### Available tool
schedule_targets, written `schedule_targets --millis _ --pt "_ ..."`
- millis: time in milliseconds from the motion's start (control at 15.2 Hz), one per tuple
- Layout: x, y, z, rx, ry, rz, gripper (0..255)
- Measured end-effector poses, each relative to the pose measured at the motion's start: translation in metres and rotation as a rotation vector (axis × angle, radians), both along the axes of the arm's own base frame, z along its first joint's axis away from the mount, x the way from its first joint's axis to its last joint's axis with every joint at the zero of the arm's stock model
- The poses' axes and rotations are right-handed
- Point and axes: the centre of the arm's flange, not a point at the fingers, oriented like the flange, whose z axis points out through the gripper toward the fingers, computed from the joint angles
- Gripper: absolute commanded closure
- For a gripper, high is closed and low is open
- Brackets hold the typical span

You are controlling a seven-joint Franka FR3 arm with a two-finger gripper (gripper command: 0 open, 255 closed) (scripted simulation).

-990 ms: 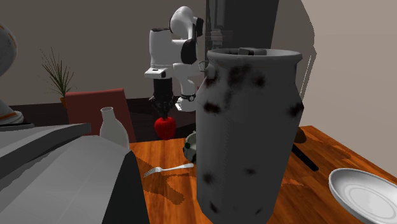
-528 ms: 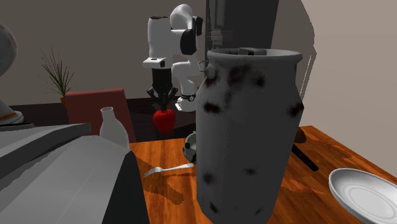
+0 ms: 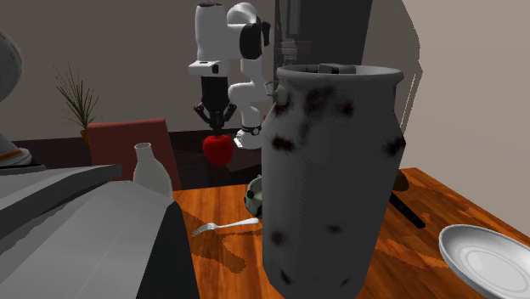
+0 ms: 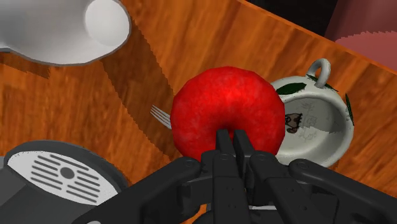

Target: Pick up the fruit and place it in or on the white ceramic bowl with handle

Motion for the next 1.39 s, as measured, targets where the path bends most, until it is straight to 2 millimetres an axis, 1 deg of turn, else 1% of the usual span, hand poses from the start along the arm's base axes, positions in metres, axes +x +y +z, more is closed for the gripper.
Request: schedule_targets --millis 66,264,462,528,594,792,858,990,1386 --pt "0.003 0.007 0.003 0.0 0.0 0.0 255" --pt "0.021 0.033 0.018 0.0 0.0 0.001 255" --pt "0.036 0.064 0.035 0.0 0.0 0.002 255" --pt "0.044 0.073 0.038 0.0 0.0 0.001 255" --pt "0.051 0.088 0.043 0.0 0.001 0.002 255" --pt "0.067 0.119 0.059 0.0 0.0 0.001 255" --pt "0.076 0.131 0.064 0.0 0.0 0.001 255" --pt "0.081 0.139 0.062 0.0 0.0 0.001 255" --pt "0.082 0.142 0.032 0.001 0.001 0.0 255"
